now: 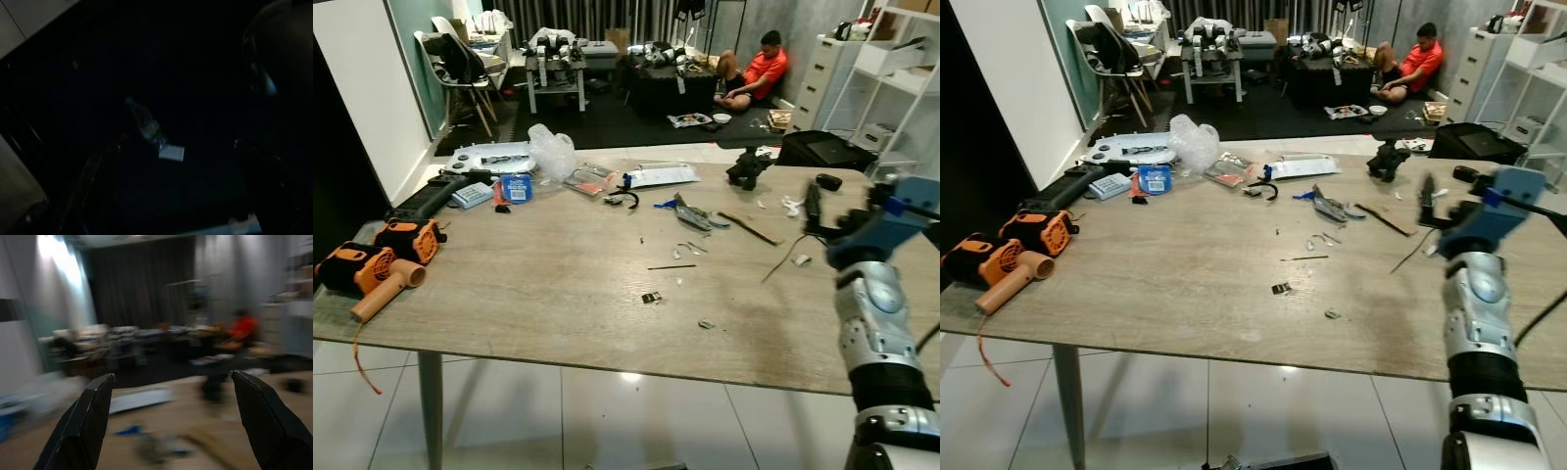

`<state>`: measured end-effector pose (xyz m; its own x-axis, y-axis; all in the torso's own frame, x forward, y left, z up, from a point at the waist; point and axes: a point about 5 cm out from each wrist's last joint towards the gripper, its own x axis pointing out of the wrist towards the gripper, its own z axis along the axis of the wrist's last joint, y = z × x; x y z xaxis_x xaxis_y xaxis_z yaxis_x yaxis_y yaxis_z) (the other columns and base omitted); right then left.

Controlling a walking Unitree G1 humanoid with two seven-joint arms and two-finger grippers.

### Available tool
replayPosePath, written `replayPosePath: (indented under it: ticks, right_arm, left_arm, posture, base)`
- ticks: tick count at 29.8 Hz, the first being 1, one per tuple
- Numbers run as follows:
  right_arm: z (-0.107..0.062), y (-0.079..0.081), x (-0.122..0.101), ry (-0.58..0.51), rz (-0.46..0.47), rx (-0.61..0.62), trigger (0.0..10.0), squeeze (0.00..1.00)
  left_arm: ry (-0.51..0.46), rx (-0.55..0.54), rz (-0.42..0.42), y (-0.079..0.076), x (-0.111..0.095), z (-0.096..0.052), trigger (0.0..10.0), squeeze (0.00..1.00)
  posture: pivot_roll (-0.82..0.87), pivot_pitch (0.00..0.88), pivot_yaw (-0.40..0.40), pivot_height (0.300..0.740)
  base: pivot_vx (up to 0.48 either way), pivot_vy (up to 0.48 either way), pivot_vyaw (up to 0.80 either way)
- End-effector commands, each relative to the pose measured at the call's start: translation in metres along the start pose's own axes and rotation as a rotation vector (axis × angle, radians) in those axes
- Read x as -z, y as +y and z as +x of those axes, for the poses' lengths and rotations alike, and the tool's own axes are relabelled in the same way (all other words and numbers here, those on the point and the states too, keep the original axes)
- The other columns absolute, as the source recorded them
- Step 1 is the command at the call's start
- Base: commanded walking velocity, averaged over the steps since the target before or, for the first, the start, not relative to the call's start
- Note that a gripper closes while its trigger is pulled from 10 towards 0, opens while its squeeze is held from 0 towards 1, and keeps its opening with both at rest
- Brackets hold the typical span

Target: Picking trash to rubbish bin

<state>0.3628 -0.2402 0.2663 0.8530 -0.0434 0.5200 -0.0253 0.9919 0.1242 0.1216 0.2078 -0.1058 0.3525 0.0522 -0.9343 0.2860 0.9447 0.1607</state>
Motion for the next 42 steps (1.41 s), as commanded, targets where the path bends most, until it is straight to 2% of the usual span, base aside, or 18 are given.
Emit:
replayPosePath:
  ticks: [1,2,6,22,32,42]
  right_arm:
    - [-0.002,0.016,0.007,0.027,0.022,-0.076,10.0,0.0]
    - [-0.003,0.025,0.011,0.041,0.022,-0.11,10.0,0.0]
    - [-0.003,0.036,0.018,0.062,0.05,-0.178,10.0,0.0]
    - [-0.001,0.046,0.019,0.082,0.076,-0.23,10.0,0.0]
    - [-0.001,0.047,0.019,0.082,0.081,-0.234,10.0,0.0]
    - [-0.005,0.059,0.021,0.088,0.113,-0.28,10.0,0.0]
  left_arm:
    - [0.013,0.006,0.004,-0.001,0.003,0.0,10.0,0.0]
    - [0.014,0.006,0.011,0.0,0.003,0.0,10.0,0.0]
    - [0.014,0.002,0.02,0.001,0.002,0.0,10.0,0.0]
    - [0.02,-0.005,0.027,0.005,0.003,-0.001,10.0,0.0]
    - [0.025,0.001,0.027,0.003,0.005,-0.001,10.0,0.0]
    - [0.025,0.005,0.031,0.002,0.005,-0.001,10.0,0.0]
  posture:
    - [-0.14,0.093,0.046,0.74]
    - [-0.14,0.092,0.045,0.74]
    - [-0.13,0.084,0.045,0.74]
    - [-0.11,0.071,0.044,0.74]
    - [-0.11,0.071,0.044,0.74]
    - [-0.11,0.078,0.043,0.74]
  base:
    - [0.0,0.0,0.0]
    - [0.0,0.0,0.0]
    - [0.0,0.0,0.0]
    - [0.0,0.0,0.0]
    - [0.0,0.0,0.0]
    - [0.356,0.0,0.0]
